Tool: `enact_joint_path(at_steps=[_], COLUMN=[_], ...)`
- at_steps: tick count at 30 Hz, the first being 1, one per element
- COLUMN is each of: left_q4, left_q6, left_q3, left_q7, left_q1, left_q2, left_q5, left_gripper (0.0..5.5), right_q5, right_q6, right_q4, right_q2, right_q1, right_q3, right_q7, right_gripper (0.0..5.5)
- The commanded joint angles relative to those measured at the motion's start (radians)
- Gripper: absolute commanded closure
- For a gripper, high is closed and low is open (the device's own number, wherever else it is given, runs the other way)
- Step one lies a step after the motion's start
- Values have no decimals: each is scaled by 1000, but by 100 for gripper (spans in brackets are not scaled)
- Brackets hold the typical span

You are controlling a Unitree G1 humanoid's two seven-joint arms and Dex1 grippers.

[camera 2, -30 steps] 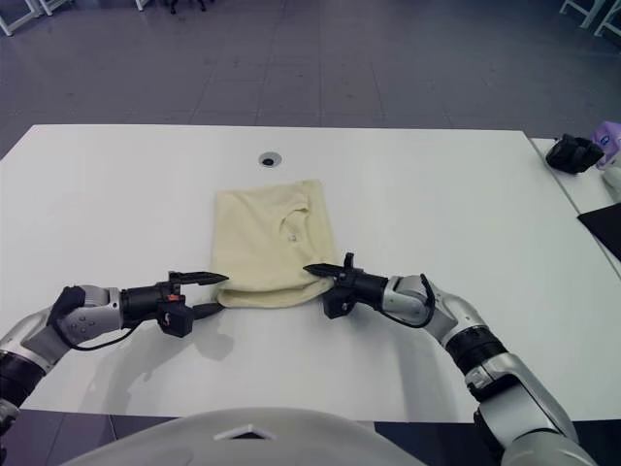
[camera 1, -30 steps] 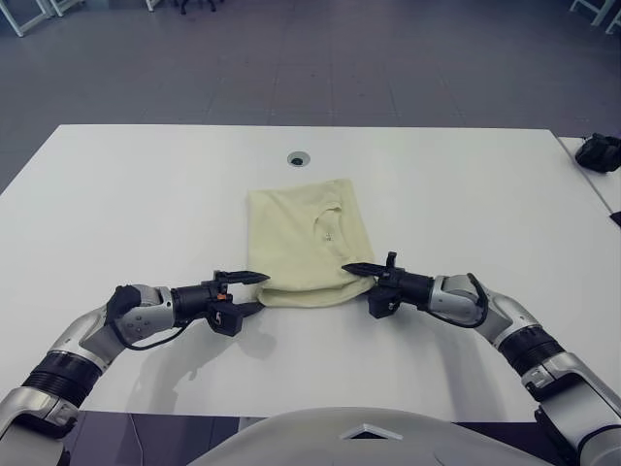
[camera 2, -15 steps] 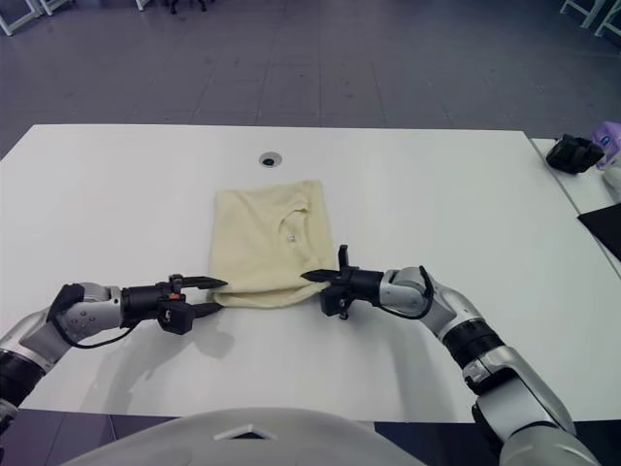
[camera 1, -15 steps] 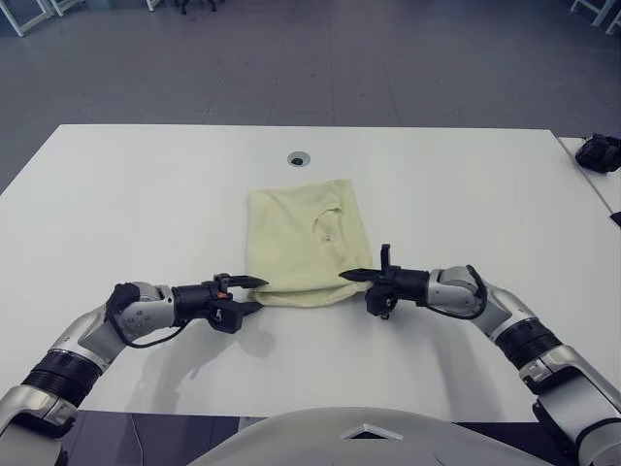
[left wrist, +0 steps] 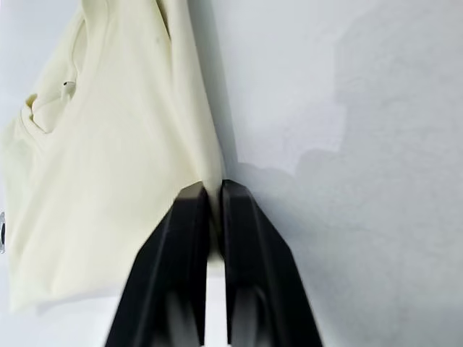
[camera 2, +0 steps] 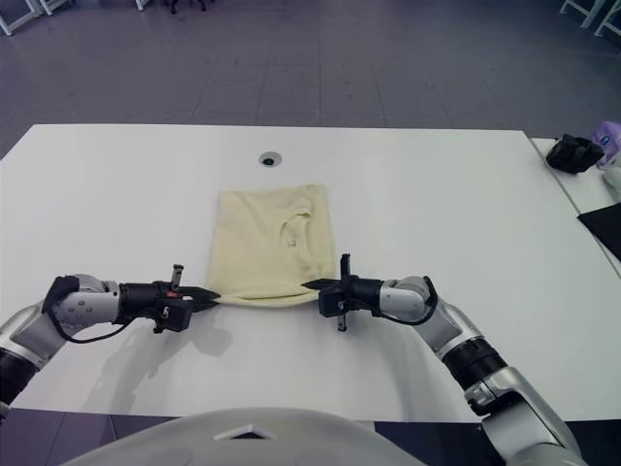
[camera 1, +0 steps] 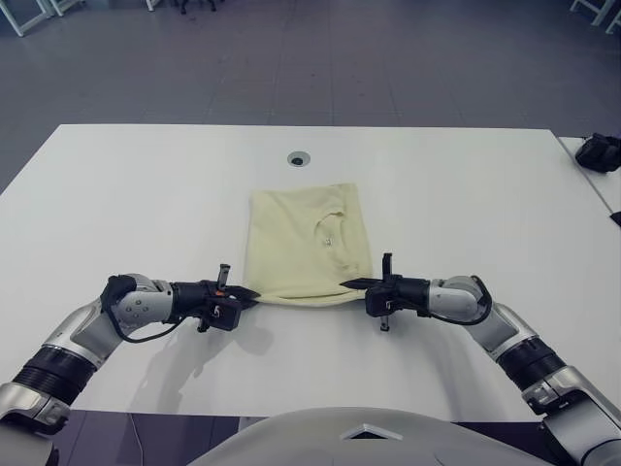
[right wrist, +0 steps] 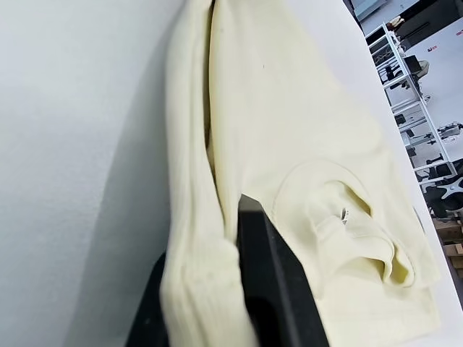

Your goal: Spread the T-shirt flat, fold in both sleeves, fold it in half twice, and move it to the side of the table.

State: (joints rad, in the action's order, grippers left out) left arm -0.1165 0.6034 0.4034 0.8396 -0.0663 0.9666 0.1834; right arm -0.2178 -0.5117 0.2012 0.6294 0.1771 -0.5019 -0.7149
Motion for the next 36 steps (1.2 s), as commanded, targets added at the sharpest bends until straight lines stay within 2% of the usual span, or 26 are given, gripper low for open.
enact_joint_path(at_steps=[1,5,11,14,17,22,24,29,36], left_q4=[15,125,463,555,661,735,700,441,-32], left_q6=[-104,-161,-425,-523,-660,-834,-889,-889,-808], left_q3=[9,-12,-107,-161,-242,-341,-342,-199,-13], left_q7=[70,99,274,357,439,507,512,580,635], left_q1=[36,37,59,65,87,42,-33,-253,-474], left_q2=[29,26,110,185,276,319,296,175,-97], left_q5=[52,19,-304,-380,-520,-735,-766,-634,-438], left_gripper=[550,550,550,550,550,550,550,550,550], right_q5=[6,22,160,255,435,678,687,602,378], right_q6=[55,91,252,395,601,856,892,895,661], right_q4=[-37,-77,-290,-420,-589,-735,-712,-472,42], right_q2=[16,28,151,229,328,404,389,265,67], right_q1=[-23,-32,-105,-148,-206,-178,-104,158,414], right_q3=[22,28,64,93,165,291,296,203,100], right_q7=[-38,-89,-271,-366,-451,-498,-505,-549,-554], right_gripper=[547,547,547,547,547,547,547,547,547])
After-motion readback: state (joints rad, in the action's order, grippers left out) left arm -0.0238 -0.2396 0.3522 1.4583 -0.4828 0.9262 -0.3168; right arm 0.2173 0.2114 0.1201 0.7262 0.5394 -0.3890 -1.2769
